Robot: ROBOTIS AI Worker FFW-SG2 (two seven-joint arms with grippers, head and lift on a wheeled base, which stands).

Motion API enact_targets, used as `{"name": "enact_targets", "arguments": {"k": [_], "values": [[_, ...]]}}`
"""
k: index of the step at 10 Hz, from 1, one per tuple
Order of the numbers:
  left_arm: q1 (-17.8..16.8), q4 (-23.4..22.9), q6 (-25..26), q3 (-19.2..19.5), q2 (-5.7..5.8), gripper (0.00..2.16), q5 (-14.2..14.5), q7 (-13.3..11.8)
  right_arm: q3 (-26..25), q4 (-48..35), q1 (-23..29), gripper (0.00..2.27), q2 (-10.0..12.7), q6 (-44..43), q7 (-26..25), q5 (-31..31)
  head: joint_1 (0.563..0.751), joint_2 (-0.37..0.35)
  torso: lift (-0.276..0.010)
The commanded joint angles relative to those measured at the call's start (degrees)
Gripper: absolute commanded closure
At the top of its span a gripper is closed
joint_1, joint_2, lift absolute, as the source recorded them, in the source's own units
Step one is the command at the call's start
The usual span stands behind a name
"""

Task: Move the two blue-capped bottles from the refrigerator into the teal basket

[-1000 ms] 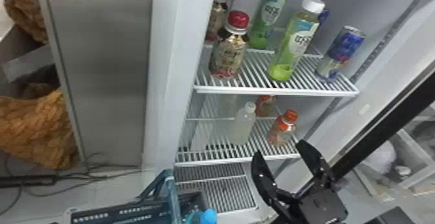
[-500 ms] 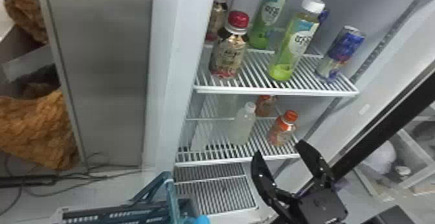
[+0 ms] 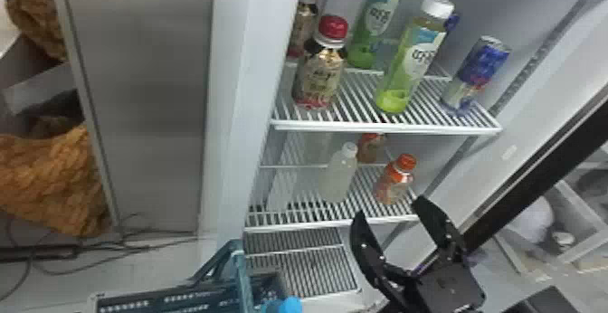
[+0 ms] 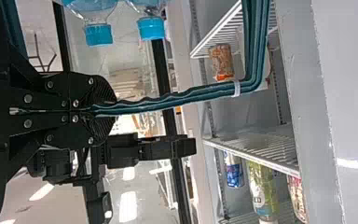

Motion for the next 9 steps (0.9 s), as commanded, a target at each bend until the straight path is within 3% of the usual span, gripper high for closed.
{"name": "enact_targets", "arguments": {"k": [1,9], "values": [[-0.1,0.0,0.1,-0.1,0.00,1.16,0.0,0.0,0.0,0.0,-0.1,0.10,0.0,0.1,0.0,0.3,0.695,-0.350,-0.165],[-0.7,0.0,0.7,-0.4,0.35,1.16,-0.3,0.2,0.2,0.3,-0.6,0.11,-0.2,1.3,0.0,1.1,0.695,-0.350,-0.165]]}}
